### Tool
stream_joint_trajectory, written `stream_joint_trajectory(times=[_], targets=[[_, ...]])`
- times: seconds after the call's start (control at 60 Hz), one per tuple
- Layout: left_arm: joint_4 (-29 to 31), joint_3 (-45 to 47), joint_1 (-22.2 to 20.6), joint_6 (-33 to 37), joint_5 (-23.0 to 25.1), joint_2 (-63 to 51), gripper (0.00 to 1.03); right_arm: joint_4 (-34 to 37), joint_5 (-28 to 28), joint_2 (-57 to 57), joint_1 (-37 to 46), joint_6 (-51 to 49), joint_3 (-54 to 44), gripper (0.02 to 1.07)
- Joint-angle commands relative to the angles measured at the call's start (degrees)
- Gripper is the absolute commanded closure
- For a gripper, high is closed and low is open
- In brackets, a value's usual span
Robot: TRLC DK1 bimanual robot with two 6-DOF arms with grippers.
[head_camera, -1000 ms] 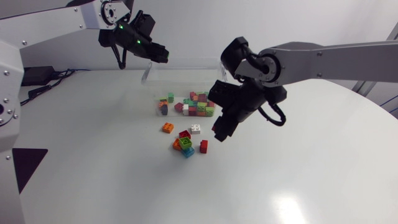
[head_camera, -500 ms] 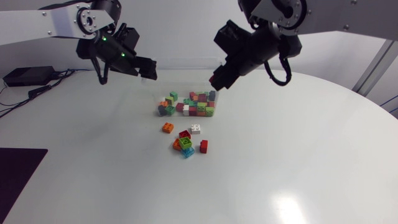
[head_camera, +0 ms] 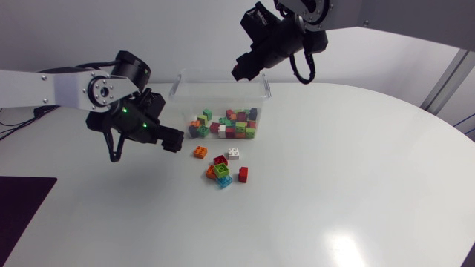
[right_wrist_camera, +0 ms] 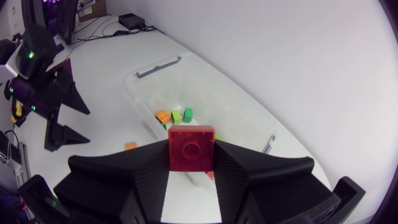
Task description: Place the duplo bricks in the container
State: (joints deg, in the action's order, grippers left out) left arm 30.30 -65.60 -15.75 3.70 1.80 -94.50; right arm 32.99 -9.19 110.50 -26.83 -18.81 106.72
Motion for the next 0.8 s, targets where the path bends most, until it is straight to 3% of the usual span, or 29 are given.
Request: stream_joint_trajectory(times=[0.0,0.35,0.417,0.483,0.617,0.783], targets=[[-3.4,2.9,-1.8,-2.7,-1.5,0.7,0.10,-2.6,0.1,2.6,0.5,2.0,1.7,0.76],[-11.4,5.2,-6.3,-6.4,-4.1,-3.2,0.12,-10.8,1.4,10.8,2.1,6.7,7.7,0.70],[-12.9,5.7,-7.2,-7.2,-4.3,-4.2,0.12,-10.4,3.7,13.5,1.9,7.0,10.9,0.26],[-13.3,5.3,-8.1,-7.5,-4.3,-5.8,0.12,-10.4,5.3,13.4,1.4,7.2,11.2,0.06],[-13.7,3.6,-9.4,-8.2,-4.9,-8.3,0.12,-10.6,5.3,9.1,1.3,7.4,7.2,0.06],[-15.0,-0.3,-9.4,-8.5,-6.5,-13.5,0.12,-15.3,4.9,-3.4,1.5,6.9,-9.7,0.06]])
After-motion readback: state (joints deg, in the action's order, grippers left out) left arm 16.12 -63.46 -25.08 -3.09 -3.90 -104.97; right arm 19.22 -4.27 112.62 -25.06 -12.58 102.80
